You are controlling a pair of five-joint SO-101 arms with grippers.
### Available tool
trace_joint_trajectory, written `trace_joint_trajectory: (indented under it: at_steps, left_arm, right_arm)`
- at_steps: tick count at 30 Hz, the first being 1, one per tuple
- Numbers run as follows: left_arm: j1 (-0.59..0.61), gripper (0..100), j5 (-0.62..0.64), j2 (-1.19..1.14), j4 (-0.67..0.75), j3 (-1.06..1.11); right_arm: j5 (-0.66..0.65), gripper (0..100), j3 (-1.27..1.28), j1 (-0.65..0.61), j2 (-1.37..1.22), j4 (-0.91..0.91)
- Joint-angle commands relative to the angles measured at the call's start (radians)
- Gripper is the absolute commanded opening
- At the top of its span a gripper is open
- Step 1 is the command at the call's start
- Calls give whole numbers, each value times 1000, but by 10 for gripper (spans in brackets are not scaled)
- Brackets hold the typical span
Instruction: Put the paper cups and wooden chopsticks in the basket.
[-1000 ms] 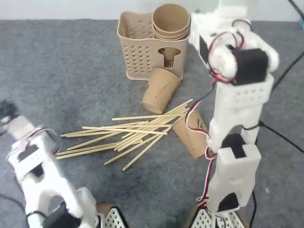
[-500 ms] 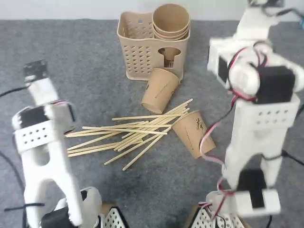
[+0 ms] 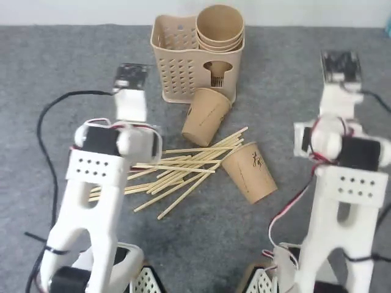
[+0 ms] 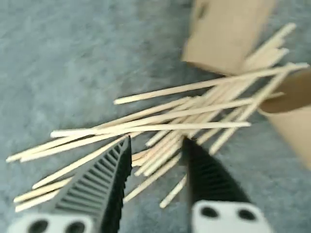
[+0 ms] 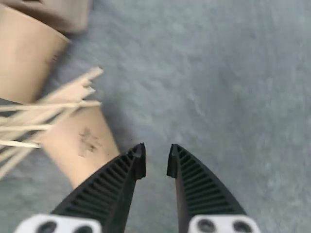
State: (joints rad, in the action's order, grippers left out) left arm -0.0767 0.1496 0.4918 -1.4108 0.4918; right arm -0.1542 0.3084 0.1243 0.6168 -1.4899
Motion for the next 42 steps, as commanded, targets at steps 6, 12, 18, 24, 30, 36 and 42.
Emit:
trace_joint_trajectory:
  at_steps: [6, 12, 18, 24, 30, 36, 42]
  left_arm:
    - [-189, 242, -64, -138, -35, -197]
    - [-247, 242, -97, -482, -141, -470]
    - [-356, 244, -167, -756, -258, -773]
    - [-456, 245, -261, -913, -342, -1027]
    - [-516, 245, -298, -987, -319, -1066]
    - [-499, 243, -305, -1079, -315, -1069]
    - [-485, 242, -305, -1117, -295, -1072]
  right_arm:
    - [-97, 95, 591, 214, 239, 352]
    - [-92, 95, 795, 223, 252, 489]
    - [-98, 95, 927, 226, 252, 631]
    - [-100, 95, 957, 242, 252, 688]
    - [-100, 95, 961, 242, 252, 691]
    - [-100, 95, 961, 242, 252, 690]
    - [-100, 95, 961, 242, 254, 688]
